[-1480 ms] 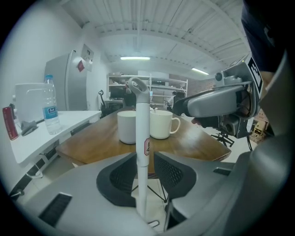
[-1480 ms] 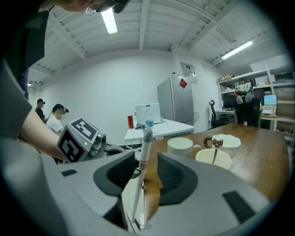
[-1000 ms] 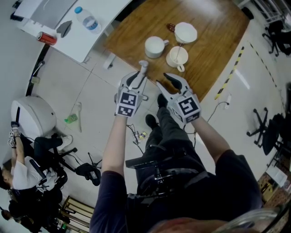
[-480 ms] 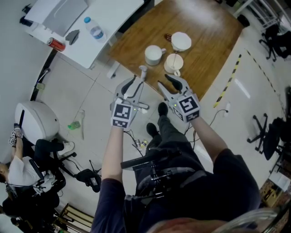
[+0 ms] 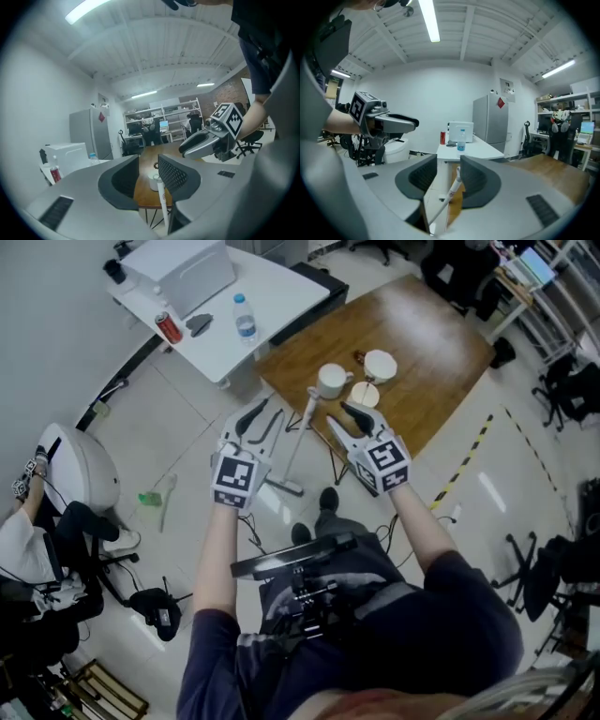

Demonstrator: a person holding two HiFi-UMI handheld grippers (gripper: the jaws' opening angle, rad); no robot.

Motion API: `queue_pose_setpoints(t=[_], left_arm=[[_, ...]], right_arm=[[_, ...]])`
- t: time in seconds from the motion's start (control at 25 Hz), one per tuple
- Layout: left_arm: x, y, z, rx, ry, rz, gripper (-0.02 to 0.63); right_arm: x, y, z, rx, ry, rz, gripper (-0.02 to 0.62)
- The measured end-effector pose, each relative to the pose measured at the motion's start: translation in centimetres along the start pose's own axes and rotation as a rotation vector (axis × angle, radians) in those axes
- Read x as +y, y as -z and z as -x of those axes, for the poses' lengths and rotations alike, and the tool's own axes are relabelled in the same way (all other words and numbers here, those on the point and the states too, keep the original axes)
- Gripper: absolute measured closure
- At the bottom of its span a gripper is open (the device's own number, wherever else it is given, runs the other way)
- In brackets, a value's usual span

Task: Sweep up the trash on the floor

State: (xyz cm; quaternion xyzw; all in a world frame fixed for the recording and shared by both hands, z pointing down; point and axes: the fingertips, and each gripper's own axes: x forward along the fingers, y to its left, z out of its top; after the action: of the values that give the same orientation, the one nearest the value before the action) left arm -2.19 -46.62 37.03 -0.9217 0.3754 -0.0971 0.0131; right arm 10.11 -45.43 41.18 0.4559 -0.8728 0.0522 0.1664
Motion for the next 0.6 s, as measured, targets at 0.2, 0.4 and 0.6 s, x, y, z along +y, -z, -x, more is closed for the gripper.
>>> queue_pose_setpoints(t=[0.2, 0.4, 0.6], left_arm=[[-0.6, -1.2, 3.8, -0.028, -0.044, 0.053, 0.480], [-1.9, -1.9, 6.5, -0.002, -0.115, 0.057, 0.591], [-1.9, -3.1, 7.9, 0.002, -0.242, 0.056, 0.603]], right_arm=[[0.6, -1.8, 1.1, -0.009, -0.040, 0.009, 0.413], [1.0, -2.2, 1.9, -0.019, -0.100, 0.012, 0.424], [1.4, -2.4, 2.0, -0.050, -0.223, 0.020, 0.442]])
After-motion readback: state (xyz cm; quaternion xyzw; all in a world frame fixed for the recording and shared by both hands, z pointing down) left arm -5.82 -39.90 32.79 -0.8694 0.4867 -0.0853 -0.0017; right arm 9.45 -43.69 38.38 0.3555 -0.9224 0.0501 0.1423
